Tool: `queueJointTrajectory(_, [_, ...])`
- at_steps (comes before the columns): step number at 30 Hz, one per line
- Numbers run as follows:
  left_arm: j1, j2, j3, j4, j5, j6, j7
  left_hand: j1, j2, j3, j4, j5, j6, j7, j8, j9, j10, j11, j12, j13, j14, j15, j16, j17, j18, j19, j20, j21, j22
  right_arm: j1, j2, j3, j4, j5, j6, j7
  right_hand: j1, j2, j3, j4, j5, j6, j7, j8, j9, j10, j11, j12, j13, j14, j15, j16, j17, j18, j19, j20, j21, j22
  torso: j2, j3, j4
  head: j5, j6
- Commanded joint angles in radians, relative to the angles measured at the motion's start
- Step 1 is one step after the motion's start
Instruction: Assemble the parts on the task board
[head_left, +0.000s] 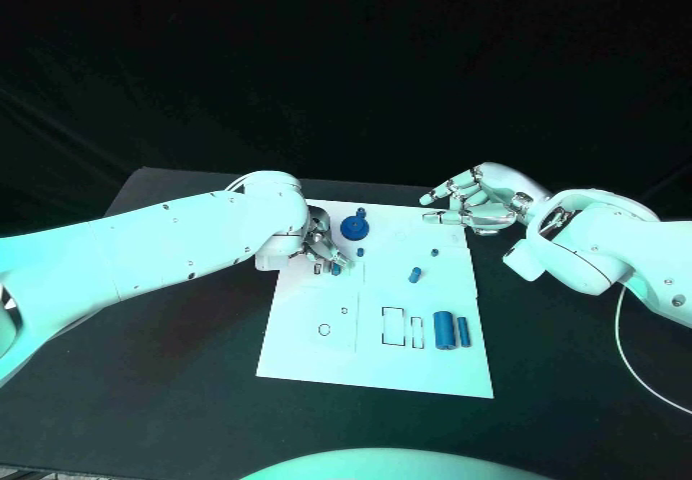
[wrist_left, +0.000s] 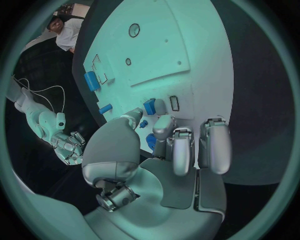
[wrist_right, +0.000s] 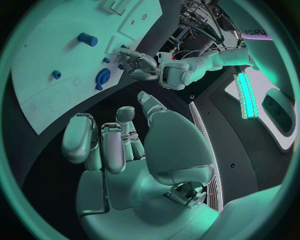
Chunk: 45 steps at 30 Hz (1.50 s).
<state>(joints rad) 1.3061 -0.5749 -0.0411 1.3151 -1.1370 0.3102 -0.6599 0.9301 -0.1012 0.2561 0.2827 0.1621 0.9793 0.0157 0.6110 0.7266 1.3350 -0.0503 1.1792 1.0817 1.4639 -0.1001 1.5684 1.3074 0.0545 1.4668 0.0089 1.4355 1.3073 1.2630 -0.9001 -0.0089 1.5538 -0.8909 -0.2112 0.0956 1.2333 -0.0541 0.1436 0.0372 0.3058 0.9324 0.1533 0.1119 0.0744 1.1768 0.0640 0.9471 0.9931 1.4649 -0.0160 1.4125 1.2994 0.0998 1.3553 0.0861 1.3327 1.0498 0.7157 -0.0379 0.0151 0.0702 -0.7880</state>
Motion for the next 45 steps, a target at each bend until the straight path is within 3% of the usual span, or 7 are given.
queueJointTrajectory(1, [-0.008,-0.01,-0.003,0.012,0.009,-0.006,-0.003,0.001,0.009,-0.016,0.003,-0.004,0.008,0.001,-0.005,0.002,0.008,0.001,0.004,0.001,0.107,-0.006,0.002,0.263,-0.013,0.042,-0.005,0.002,0.076,-0.001,0.002,0.0,-0.002,0.002,0.007,0.008,-0.003,0.009,-0.003,0.003,0.007,-0.001,-0.001,0.006,-0.001,-0.005,-0.001,0.001,-0.001,0.052,-0.001,-0.004,-0.001,0.0,-0.008,0.001,-0.007,-0.001,0.0,0.0001,0.0002,0.0,0.001])
queueJointTrajectory(10, [-0.003,-0.062,0.049,0.068,0.099,-0.1,0.006,-0.008,0.02,-0.078,0.008,-0.027,0.0,0.003,-0.009,0.003,-0.009,0.002,-0.023,-0.029,0.107,-0.006,0.002,0.263,-0.008,0.035,-0.006,-0.015,0.055,-0.001,0.006,0.0,-0.011,0.005,0.008,0.009,-0.003,0.008,-0.004,0.003,0.007,-0.001,-0.001,0.006,-0.001,-0.005,-0.001,0.001,-0.002,0.051,-0.001,-0.006,-0.005,0.0,-0.009,0.001,-0.008,-0.003,-0.001,0.0015,0.0009,-0.002,0.008])
queueJointTrajectory(14, [0.018,-0.079,0.075,0.068,0.124,-0.091,0.006,-0.001,0.028,-0.113,0.006,-0.029,-0.02,0.011,-0.019,0.002,-0.045,0.009,-0.071,-0.084,0.107,-0.001,0.002,0.263,-0.002,0.023,-0.002,-0.04,0.024,-0.001,0.009,-0.001,-0.018,0.006,0.009,0.009,-0.003,0.008,-0.004,0.003,0.007,-0.001,-0.001,0.006,-0.001,-0.005,-0.001,0.001,-0.002,0.051,-0.001,-0.006,-0.005,0.0,-0.009,0.001,-0.008,-0.003,-0.001,0.0014,0.0012,-0.001,0.015])
queueJointTrajectory(19, [0.049,-0.066,0.086,0.007,0.127,-0.038,0.009,0.081,0.047,-0.136,-0.002,-0.023,-0.065,0.032,-0.062,-0.024,-0.076,0.027,-0.105,-0.125,0.107,0.013,0.002,0.263,0.001,0.018,0.01,-0.054,0.01,-0.001,0.012,-0.002,-0.022,0.006,0.01,0.009,-0.003,0.008,-0.004,0.003,0.007,-0.001,-0.001,0.006,-0.001,-0.005,-0.001,0.001,-0.002,0.051,-0.001,-0.006,-0.005,0.0,-0.009,0.001,-0.008,-0.003,-0.001,0.0017,0.0006,0.003,0.019])
queueJointTrajectory(27, [0.065,-0.014,0.085,-0.113,0.084,0.011,0.018,0.105,0.048,-0.156,0.002,-0.024,-0.071,0.041,-0.082,-0.045,-0.078,0.034,-0.106,-0.129,0.107,0.02,0.002,0.263,0.0,0.02,0.017,-0.051,0.017,-0.001,0.015,-0.002,-0.027,0.007,0.01,0.009,-0.003,0.009,-0.005,0.003,0.007,-0.001,-0.001,0.006,-0.001,-0.005,-0.001,0.002,-0.001,0.051,-0.001,-0.007,-0.006,0.0,-0.009,0.001,-0.008,-0.004,0.0,-0.0001,0.0005,0.002,0.025])
queueJointTrajectory(36, [0.068,0.069,0.063,-0.284,0.042,0.051,0.055,0.12,0.055,-0.163,0.003,-0.023,-0.064,0.041,-0.086,-0.053,-0.078,0.035,-0.103,-0.128,0.107,0.022,0.002,0.263,-0.001,0.022,0.019,-0.047,0.022,-0.001,0.021,-0.002,-0.029,0.007,0.012,0.009,-0.003,0.009,-0.005,0.003,0.007,-0.001,-0.001,0.006,-0.001,-0.005,-0.001,0.002,-0.001,0.051,-0.001,-0.007,-0.006,0.0,-0.009,0.001,-0.008,-0.004,0.004,-0.0022,-0.004,0.005,0.032])
queueJointTrajectory(45, [0.063,0.1,0.052,-0.34,0.031,0.068,0.07,0.124,0.06,-0.166,0.004,-0.022,-0.06,0.041,-0.086,-0.055,-0.078,0.035,-0.104,-0.129,0.107,0.022,0.002,0.263,-0.001,0.021,0.019,-0.048,0.021,-0.001,0.025,-0.002,-0.031,0.007,0.018,0.011,-0.002,0.009,-0.005,0.003,0.007,-0.001,-0.001,0.007,-0.001,-0.005,-0.001,0.003,-0.001,0.051,-0.001,-0.007,-0.006,0.0,-0.009,0.001,-0.008,-0.004,0.006,-0.0019,-0.0045,0.009,0.032])
